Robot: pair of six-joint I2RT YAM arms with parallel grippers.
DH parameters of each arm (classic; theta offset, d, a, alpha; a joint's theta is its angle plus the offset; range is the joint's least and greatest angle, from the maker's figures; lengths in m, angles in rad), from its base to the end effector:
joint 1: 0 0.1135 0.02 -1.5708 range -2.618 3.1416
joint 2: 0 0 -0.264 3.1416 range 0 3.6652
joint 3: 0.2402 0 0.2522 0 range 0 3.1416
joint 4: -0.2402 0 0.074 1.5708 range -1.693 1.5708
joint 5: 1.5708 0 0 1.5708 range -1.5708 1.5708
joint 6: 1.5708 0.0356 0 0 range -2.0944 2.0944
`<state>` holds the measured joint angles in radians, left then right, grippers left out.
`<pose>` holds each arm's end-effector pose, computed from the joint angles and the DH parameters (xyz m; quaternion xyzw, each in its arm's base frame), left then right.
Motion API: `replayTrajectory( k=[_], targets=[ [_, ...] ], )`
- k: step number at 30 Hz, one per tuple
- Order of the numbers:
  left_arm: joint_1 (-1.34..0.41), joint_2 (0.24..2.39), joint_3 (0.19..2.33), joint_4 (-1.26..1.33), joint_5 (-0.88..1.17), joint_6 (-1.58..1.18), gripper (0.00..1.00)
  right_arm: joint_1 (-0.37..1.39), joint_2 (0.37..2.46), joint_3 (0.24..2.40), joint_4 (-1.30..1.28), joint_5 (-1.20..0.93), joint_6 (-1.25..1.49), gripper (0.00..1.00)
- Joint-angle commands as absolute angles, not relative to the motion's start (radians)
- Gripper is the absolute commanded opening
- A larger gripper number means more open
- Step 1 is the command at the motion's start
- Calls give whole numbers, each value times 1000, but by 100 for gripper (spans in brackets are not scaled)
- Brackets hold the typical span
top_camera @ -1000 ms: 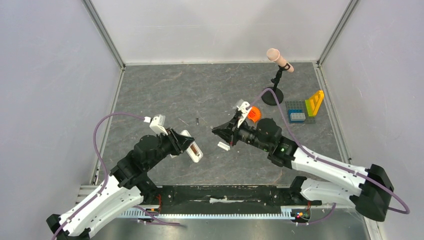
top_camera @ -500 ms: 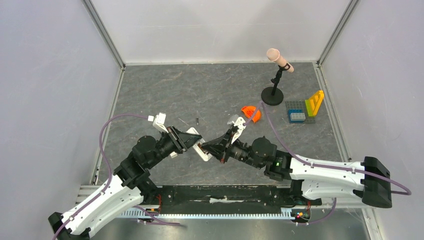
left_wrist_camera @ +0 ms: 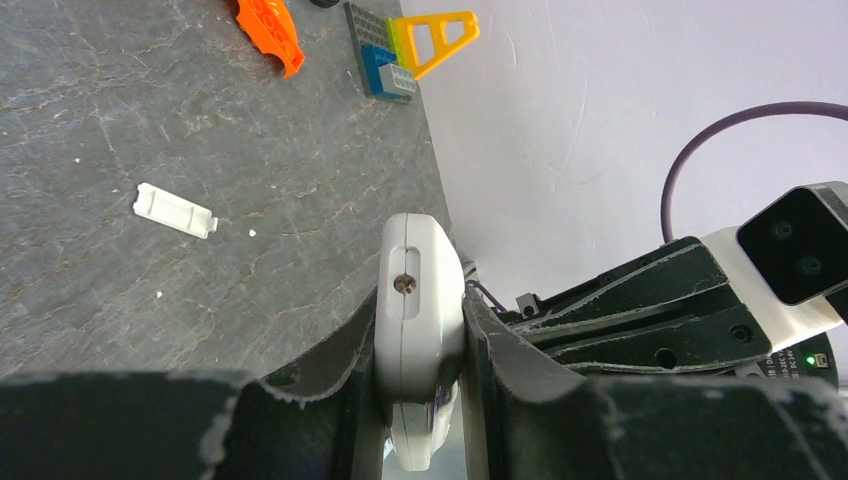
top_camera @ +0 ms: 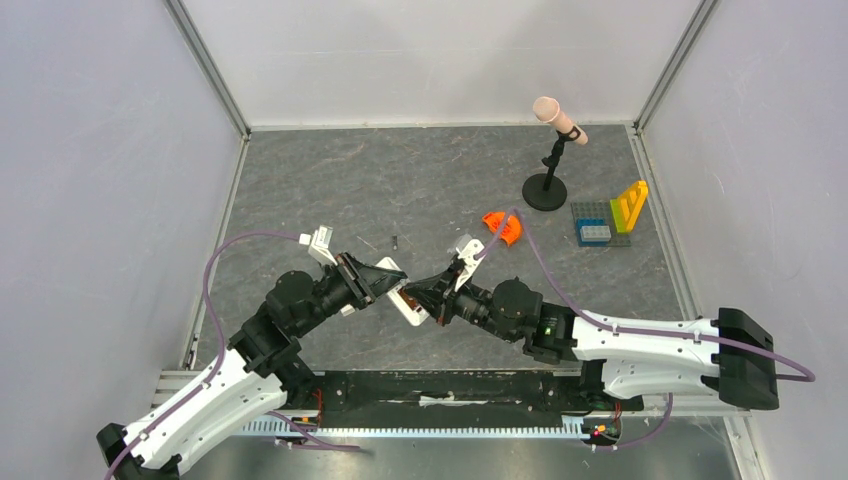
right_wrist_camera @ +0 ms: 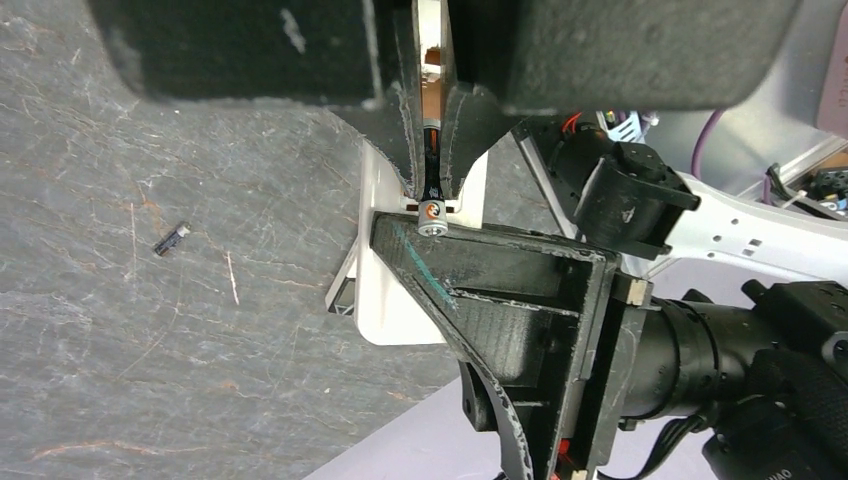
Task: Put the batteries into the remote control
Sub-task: Load the battery into the remote control.
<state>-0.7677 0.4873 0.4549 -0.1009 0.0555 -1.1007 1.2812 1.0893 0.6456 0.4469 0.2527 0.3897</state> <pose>0.1009 -0.1001 0.2746 -0.1067 0.7450 -0.5417 0.3745 0.0808 0.2401 0.2969 -0.2214 0.6704 0.4614 0.5373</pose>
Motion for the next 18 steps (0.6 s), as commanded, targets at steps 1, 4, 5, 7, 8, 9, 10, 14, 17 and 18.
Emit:
replayTrajectory(
  k=[1,4,5,7,8,9,10,14,17,18],
  targets=[
    [-764,476,478,-70,63,-1154,2,1290,1100,657,461,290,338,0],
    [-764,480,489,-80,63,-1163,2,1292,1103,653,449,291,323,0],
    [-764,485,497,-90,61,-1160,2,1293,1103,653,442,293,317,0],
    [-763,492,514,-116,57,-1148,2,1293,1103,653,429,294,306,0],
    [-764,497,521,-127,54,-1142,2,1293,1103,656,418,292,300,0],
    [-764,499,528,-137,52,-1136,2,1295,1106,659,407,292,294,0],
    [-764,502,532,-143,52,-1131,2,1295,1108,664,393,289,289,1],
    [-764,509,542,-153,49,-1132,2,1296,1114,667,358,279,275,1],
    [-764,513,545,-155,45,-1138,2,1296,1118,666,341,273,272,1],
    [-764,515,547,-155,44,-1139,2,1296,1120,666,337,272,272,1]
  ],
)
